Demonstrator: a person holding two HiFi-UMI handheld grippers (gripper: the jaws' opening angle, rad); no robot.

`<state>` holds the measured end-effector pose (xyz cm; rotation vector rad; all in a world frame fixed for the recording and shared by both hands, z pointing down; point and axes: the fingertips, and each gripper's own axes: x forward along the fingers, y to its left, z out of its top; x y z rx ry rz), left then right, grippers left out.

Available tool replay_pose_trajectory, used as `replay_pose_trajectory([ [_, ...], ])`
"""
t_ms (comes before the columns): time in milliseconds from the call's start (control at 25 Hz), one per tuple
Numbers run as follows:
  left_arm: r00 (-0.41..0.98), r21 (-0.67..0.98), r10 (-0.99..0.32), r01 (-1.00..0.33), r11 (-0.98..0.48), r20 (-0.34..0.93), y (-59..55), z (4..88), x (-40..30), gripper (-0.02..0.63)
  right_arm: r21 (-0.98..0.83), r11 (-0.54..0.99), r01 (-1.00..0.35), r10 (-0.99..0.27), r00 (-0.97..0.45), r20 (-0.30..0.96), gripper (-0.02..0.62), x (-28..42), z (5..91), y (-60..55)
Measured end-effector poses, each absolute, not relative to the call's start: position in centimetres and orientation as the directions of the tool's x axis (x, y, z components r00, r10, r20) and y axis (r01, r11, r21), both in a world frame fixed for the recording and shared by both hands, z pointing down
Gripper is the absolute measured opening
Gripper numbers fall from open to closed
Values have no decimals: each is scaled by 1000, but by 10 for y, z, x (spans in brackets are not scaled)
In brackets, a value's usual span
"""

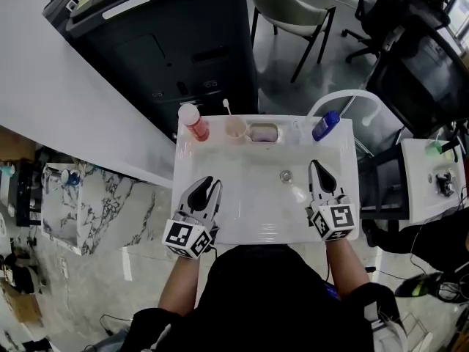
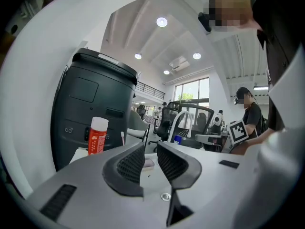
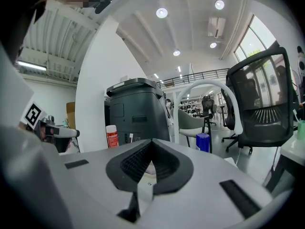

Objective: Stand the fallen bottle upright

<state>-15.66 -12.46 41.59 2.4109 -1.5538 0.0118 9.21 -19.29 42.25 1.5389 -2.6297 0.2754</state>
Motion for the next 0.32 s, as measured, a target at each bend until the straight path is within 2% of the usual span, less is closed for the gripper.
replay_pose_trajectory([
  [320,447,223,-881,-885,-409,158,-129,417,-152,91,-118,482,-868,-855,-495,154,29,86,416,-201],
])
